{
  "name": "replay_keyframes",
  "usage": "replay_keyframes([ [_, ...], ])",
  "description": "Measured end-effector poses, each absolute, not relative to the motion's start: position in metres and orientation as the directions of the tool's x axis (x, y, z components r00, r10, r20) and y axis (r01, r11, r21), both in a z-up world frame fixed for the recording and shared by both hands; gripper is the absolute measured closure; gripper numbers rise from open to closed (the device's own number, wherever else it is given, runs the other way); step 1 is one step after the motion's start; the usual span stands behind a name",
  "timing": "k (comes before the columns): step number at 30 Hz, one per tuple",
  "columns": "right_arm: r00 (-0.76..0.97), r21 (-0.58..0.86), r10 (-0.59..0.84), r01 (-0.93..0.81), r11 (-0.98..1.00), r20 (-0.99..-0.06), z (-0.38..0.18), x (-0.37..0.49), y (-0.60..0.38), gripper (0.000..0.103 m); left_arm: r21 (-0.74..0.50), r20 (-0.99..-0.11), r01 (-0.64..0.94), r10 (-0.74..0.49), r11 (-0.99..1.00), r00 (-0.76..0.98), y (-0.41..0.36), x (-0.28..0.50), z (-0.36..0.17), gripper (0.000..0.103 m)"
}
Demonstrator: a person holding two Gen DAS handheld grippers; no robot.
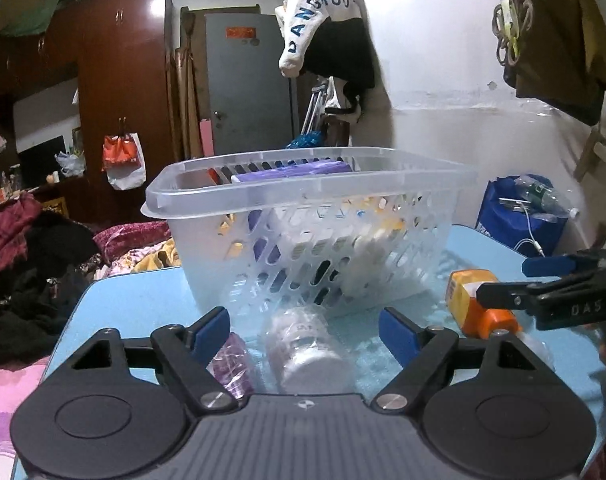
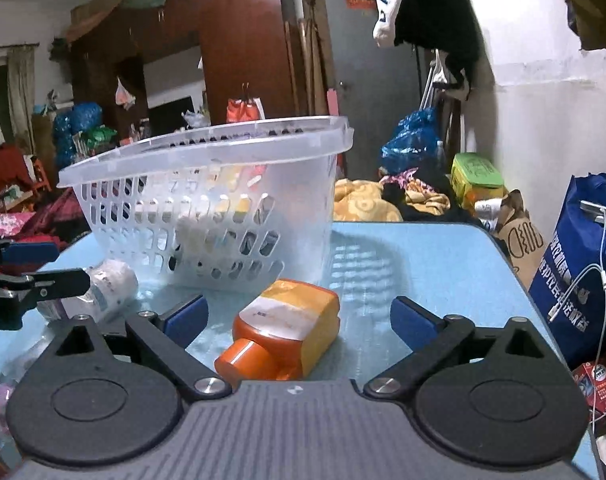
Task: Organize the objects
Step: 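Grasp the white bottle with the left gripper while the right gripper grasps the orange bottle, then lower the white bottle into the basket with the left gripper while the right drops the orange bottle in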
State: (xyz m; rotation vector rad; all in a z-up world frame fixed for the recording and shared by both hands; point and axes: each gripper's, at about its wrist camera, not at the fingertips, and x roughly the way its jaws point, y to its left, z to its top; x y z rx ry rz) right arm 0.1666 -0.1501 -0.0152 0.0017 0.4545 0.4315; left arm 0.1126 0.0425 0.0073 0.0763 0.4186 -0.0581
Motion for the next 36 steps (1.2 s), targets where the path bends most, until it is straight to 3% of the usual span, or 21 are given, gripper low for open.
replay_keyframes([
  [5,0.793,0.099,0.39,-0.391,0.915,-0.468,-0.017,0.175,-0.148,0.011,0.045,-0.472,0.054,-0.027,0.998,0.881,0.04,0.126,0.0,0.022],
  [10,0.776,0.105,0.389,-0.391,0.914,-0.497,-0.02,0.181,-0.145,0.017,0.066,-0.485,0.048,-0.01,0.997,0.874,0.034,0.128,-0.005,0.035],
  [13,0.76,0.113,0.404,-0.406,0.907,-0.509,-0.02,0.182,-0.143,0.026,0.043,-0.495,0.07,-0.04,0.997,0.868,0.033,0.128,-0.004,0.048],
  [20,0.744,0.108,0.407,-0.416,0.903,-0.53,-0.02,0.183,-0.137,0.035,0.089,-0.502,0.074,-0.019,0.993,0.865,0.023,0.129,-0.005,0.048],
  [28,0.747,0.081,0.399,-0.425,0.902,-0.532,-0.019,0.18,-0.132,0.036,0.09,-0.545,0.062,-0.003,0.994,0.839,0.021,0.138,-0.013,0.05],
  [36,0.768,0.086,0.43,-0.445,0.891,-0.474,-0.016,0.169,-0.14,0.039,0.06,-0.46,0.083,-0.046,0.995,0.887,0.024,0.122,-0.009,0.053],
])
